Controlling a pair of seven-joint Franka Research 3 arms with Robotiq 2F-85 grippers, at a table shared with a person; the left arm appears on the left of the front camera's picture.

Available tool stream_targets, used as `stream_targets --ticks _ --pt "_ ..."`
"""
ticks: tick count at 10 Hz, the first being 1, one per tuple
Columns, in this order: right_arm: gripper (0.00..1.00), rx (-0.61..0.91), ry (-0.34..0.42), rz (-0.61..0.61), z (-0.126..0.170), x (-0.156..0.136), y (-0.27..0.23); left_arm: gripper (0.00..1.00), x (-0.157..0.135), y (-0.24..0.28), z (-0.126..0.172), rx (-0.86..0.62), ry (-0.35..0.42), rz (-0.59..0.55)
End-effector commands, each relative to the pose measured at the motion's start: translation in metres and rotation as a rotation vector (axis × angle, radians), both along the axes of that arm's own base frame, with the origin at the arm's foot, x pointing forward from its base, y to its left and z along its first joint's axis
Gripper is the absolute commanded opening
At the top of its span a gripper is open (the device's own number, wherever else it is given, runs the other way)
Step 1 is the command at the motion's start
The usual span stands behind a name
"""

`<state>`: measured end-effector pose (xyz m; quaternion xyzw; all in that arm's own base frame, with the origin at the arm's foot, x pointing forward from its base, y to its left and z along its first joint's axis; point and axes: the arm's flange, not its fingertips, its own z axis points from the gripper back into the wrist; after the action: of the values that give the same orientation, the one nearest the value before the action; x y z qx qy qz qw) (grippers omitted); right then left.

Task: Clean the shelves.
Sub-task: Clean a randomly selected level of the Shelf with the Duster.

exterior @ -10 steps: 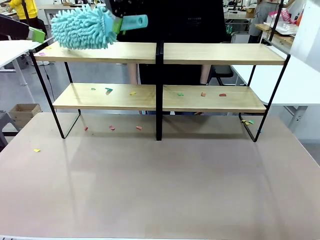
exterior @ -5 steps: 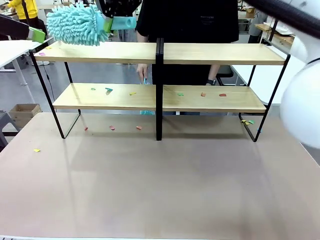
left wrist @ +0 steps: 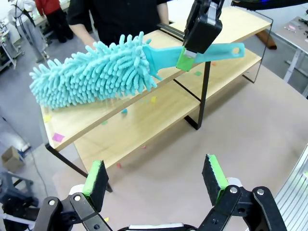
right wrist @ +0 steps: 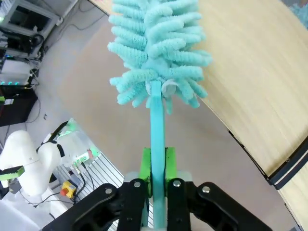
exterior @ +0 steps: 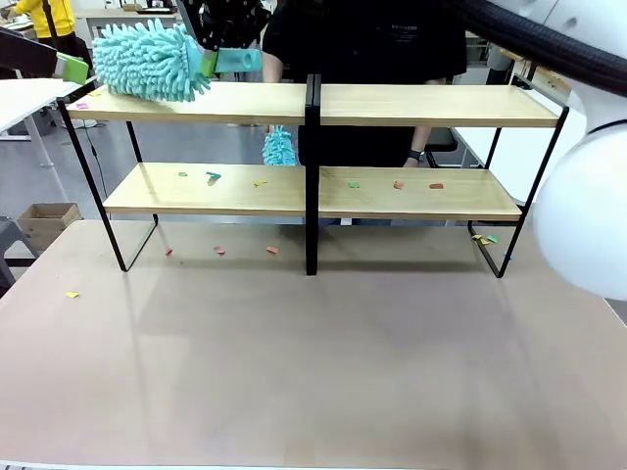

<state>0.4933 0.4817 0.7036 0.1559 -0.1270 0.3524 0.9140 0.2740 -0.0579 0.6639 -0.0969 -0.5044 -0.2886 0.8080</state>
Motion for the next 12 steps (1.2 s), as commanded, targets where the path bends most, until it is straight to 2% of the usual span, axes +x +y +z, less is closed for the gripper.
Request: stream_targets --ticks 1,3,4,5,7,8,10,11,12 --pt "0.12 -0.009 0.045 0.091 0.049 0.041 0.037 1.0 0.0 0.002 -0.001 -0.003 -0.002 -0.012" --pt "0.12 -0.008 0.148 0.212 0.047 0.044 0.034 1.0 0.0 0.002 -0.001 -0.003 -0.002 -0.012" --pt "0.12 -0.023 0.225 0.28 0.047 0.045 0.029 1.0 0.0 0.002 -0.001 -0.003 -0.002 -0.012" --pt "0.12 0.021 0.299 0.336 0.051 0.047 0.013 1.0 0.0 0.002 -0.001 -0.003 -0.002 -0.012" --pt "0.12 0.174 0.367 0.38 0.067 0.052 -0.041 1.0 0.0 0.002 -0.001 -0.003 -0.002 -0.012" --pt "0.12 0.247 0.386 0.361 0.072 0.054 -0.077 1.0 0.0 0.002 -0.001 -0.003 -0.002 -0.012" --pt "0.12 0.329 0.348 0.235 0.073 0.048 -0.131 1.0 0.0 0.002 -0.001 -0.003 -0.002 -0.012" --pt "0.12 0.365 0.342 0.188 0.071 0.041 -0.155 1.0 0.0 0.002 -0.001 -0.003 -0.002 -0.012" --pt "0.12 0.396 0.383 0.086 0.071 0.02 -0.19 1.0 0.0 0.002 -0.001 -0.003 -0.002 -0.012"
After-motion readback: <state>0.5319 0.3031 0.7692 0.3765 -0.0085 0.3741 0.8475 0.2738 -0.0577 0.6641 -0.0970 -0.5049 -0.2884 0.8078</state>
